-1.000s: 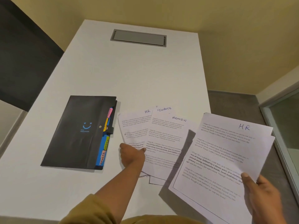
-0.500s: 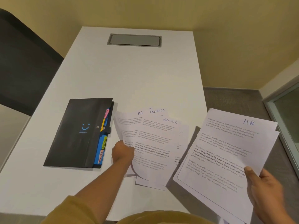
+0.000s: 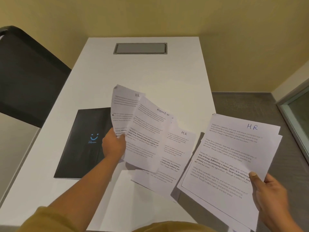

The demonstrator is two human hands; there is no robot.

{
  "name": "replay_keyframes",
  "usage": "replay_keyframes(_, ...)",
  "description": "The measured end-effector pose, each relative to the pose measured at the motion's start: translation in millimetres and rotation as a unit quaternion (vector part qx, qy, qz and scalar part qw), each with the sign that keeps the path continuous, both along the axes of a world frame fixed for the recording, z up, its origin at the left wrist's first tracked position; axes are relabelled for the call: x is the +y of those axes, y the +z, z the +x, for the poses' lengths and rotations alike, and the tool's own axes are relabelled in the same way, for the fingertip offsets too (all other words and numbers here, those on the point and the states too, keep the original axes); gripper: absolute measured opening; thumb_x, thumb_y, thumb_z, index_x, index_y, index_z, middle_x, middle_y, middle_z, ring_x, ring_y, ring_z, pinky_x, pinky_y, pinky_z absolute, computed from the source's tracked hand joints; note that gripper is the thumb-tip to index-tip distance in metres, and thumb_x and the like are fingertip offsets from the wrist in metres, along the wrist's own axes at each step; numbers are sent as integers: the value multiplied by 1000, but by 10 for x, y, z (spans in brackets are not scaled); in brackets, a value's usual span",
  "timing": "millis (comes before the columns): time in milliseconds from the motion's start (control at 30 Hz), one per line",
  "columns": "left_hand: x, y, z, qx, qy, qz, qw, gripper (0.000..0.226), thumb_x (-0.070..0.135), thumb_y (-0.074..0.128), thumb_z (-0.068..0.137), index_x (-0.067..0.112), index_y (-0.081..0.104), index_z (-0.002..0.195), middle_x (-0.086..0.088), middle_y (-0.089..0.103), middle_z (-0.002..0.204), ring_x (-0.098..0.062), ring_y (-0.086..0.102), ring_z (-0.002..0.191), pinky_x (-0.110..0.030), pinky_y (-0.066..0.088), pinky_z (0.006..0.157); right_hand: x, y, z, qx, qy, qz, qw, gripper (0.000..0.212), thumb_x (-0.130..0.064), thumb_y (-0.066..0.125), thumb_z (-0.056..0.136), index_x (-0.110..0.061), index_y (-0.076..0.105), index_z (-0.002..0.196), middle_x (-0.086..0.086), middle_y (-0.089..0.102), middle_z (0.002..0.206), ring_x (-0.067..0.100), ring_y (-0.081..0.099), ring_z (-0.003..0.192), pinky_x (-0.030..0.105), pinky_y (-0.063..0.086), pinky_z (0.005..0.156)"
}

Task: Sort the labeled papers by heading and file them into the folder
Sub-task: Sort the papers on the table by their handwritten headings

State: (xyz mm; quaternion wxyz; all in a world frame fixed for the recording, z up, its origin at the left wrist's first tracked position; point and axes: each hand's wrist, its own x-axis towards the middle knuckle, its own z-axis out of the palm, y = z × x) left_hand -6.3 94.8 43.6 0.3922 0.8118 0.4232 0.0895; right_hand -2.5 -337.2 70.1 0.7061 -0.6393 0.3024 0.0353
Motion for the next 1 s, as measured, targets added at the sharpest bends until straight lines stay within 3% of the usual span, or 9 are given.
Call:
replay_keyframes(133,58,64,-16,-16,-38,29,999,25,26,54,98,12,63,117,-6,69,111,-19,62,90,-24,44,61,78,2,-6,10,12,7,1000,26,-2,52,98,-4,60,122,-11,72,88,-5,69,62,6,51,57)
replay_keyframes(300,197,124,-43,-4,-46,82,996,31,34,44,102,11,64,107,-4,68,97,-14,58,74,-21,39,50,162,0,-53,6,39,6,999,7,-21,64,93,-15,69,94,4,71,99,12,73,82,13,56,62)
replay_keyframes(367,282,171,-57,-8,-28,94,995,31,33,44,102,9,64,104,-6,68,95,-14,57,71,-21,36,48,169,-41,-51,-3,68,-16,998,58,-59,83,60,-14,71,96,4,76,97,12,74,80,21,59,71)
replay_keyframes(433,382,220,-84,-9,-5,105,994,32,33,45,102,8,64,102,-9,68,94,-17,56,71,-21,34,47,185,-105,-28,-7,63,-4,998,98,-72,85,21,-13,70,98,-3,78,90,10,74,79,23,59,73)
replay_keyframes(533,521,322,-130,-29,25,110,993,32,34,47,101,7,64,102,-11,67,94,-22,59,76,-21,35,48,262,-115,-22,-13,72,12,997,106,-73,85,10,-14,68,97,-10,77,84,6,74,76,17,58,66)
replay_keyframes(700,629,683,-217,-102,33,102,989,29,30,54,99,5,62,112,-11,67,106,-22,60,89,-30,46,67,370,-85,-27,-19,80,12,997,95,-70,86,23,-15,70,98,-6,78,90,12,75,84,21,58,72)
replay_keyframes(800,520,893,-340,-155,14,54,986,29,32,57,96,11,61,117,2,63,108,-16,59,90,-22,46,63,459,-83,3,-8,79,9,997,36,-36,76,75,-15,70,103,2,76,100,27,71,101,27,58,78)
replay_keyframes(867,402,984,-412,-169,-1,-4,986,29,34,60,94,15,62,115,6,65,105,-12,64,87,-19,48,60,495,-151,25,-2,83,3,997,16,-15,62,91,-15,69,106,2,76,100,29,71,101,29,59,78)
replay_keyframes(1000,129,1097,-476,-208,-37,-221,952,23,24,66,89,15,68,110,1,76,98,-17,73,89,-27,60,65,638,-145,47,5,98,-2,995,19,-3,53,97,-10,68,108,2,77,95,24,72,94,29,59,78)
